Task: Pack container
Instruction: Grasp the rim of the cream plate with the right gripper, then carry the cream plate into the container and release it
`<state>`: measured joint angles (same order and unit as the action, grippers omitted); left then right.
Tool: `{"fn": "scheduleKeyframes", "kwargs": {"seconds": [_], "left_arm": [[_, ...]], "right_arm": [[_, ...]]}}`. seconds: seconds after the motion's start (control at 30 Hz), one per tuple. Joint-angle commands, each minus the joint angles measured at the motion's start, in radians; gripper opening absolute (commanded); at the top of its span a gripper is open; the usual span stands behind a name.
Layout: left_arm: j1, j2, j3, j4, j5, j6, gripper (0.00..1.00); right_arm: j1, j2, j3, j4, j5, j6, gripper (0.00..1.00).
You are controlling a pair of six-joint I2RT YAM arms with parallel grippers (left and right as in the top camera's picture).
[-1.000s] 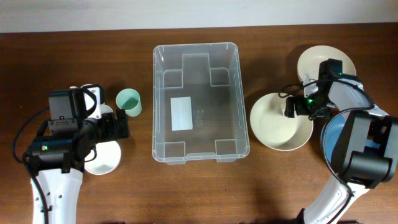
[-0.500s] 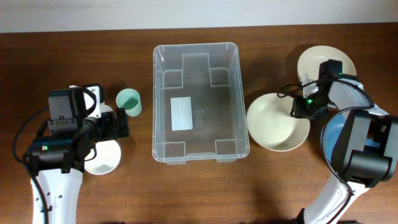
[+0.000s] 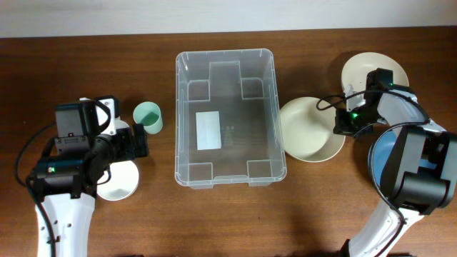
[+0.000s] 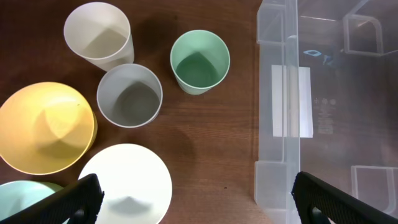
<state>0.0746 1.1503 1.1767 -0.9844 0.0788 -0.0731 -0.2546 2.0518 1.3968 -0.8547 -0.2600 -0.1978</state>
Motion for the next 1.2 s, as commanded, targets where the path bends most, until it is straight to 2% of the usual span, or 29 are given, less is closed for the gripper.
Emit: {"fn": "scheduleKeyframes", "kwargs": {"seconds": [0.0,0.13,0.47,0.57,0.73,0.87,1.03,1.17], "left_arm": [[0.002,0.0,0.024,0.0,0.011,-0.009,0.99],[0.002,0.0,0.024,0.0,0.011,-0.009,0.99],[0.002,0.0,0.024,0.0,0.011,-0.009,0.99],[0.002,0.0,0.024,0.0,0.011,-0.009,0.99],[0.002,0.0,0.024,0.0,0.011,-0.009,0.99],[0.002,0.0,0.024,0.0,0.011,-0.009,0.99],[0.002,0.0,0.024,0.0,0.011,-0.009,0.99],[0.002,0.0,0.024,0.0,0.011,-0.009,0.99]], "right_arm": [[-0.003,0.026,0.004,0.014,-0.036,0.038,0.04],[-0.003,-0.014,0.032,0.014,-0.174,0.047,0.04],[-0.003,-0.175,0.136,0.015,-0.173,0.14,0.04],[-0.003,-0.219,0.16,0.022,-0.124,0.187,0.04],[-0.003,-0.326,0.217,0.025,0.072,0.263,0.04],[0.013,-0.416,0.258,0.029,0.058,0.262,0.04],[0.132,-0.484,0.274,0.044,0.003,0.255,0.04],[0.331,-0.478,0.274,0.075,0.021,0.256,0.04]]}}
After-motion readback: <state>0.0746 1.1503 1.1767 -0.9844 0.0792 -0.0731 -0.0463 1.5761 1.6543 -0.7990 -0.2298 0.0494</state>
